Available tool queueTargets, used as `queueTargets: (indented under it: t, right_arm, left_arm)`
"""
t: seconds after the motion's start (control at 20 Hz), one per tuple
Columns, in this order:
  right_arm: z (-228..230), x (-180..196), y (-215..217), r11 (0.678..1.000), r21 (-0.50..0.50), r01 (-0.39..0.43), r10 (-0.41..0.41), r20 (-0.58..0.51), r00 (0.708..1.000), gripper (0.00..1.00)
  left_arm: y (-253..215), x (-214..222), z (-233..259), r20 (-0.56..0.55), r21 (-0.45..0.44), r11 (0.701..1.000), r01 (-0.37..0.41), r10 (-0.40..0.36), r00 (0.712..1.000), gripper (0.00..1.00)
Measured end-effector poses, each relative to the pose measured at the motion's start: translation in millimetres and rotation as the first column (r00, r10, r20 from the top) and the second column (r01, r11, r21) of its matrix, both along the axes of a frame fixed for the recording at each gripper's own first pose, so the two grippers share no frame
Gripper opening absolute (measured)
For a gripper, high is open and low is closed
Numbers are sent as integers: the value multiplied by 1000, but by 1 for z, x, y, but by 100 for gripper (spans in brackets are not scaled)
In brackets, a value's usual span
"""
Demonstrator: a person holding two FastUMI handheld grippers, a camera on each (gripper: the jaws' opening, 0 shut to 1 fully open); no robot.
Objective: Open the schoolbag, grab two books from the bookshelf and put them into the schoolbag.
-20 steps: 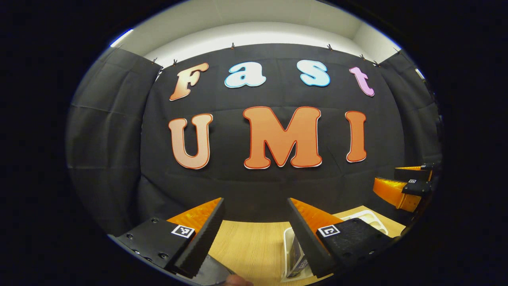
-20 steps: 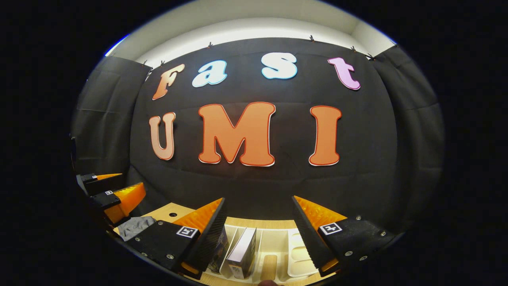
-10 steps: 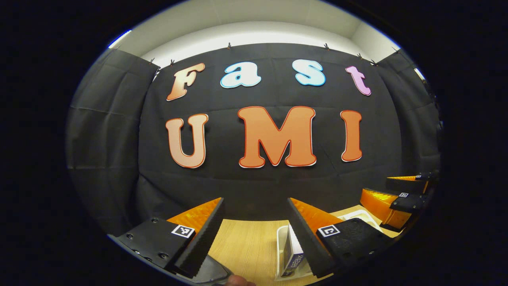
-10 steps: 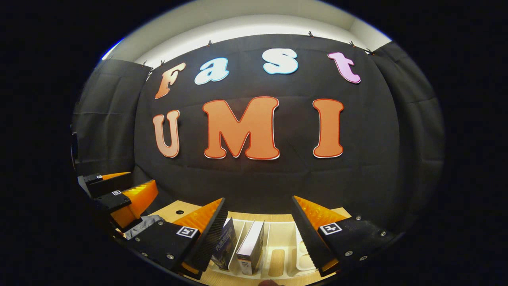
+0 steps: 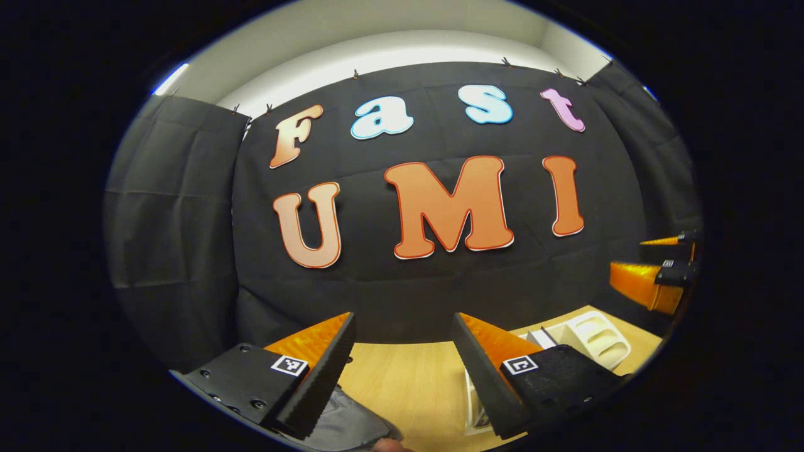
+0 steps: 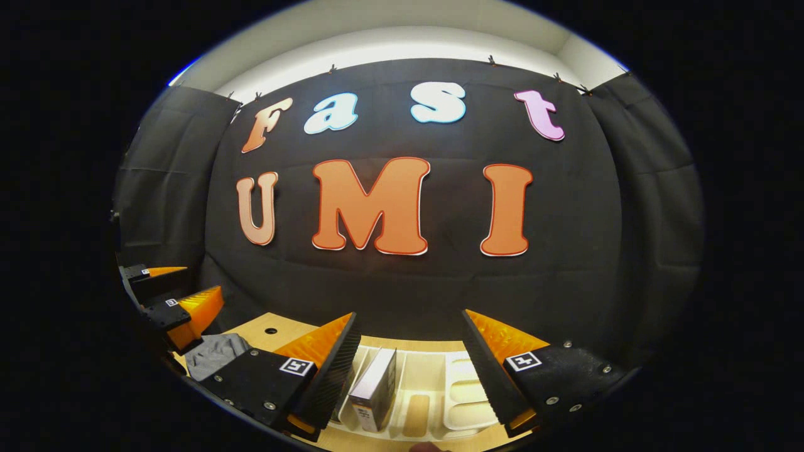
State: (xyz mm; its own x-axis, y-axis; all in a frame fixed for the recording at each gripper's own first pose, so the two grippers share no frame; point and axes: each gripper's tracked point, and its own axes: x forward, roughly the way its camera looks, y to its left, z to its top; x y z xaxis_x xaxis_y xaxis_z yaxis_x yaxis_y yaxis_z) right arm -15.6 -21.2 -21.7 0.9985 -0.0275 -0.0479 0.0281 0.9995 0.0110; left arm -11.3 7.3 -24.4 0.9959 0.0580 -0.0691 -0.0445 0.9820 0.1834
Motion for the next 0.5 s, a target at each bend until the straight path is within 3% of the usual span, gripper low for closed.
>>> queueTargets:
  t: [0.2,0.5]
  right_arm:
    - [-26,0,-21,1000,-13,21,-21,-41,999,95]
    - [-42,3,-49,997,-58,51,-54,-49,997,95]
  left_arm:
    - [16,-15,-47,-94,118,992,-36,48,994,96]
    - [42,-28,-116,-207,284,957,-62,125,970,96]
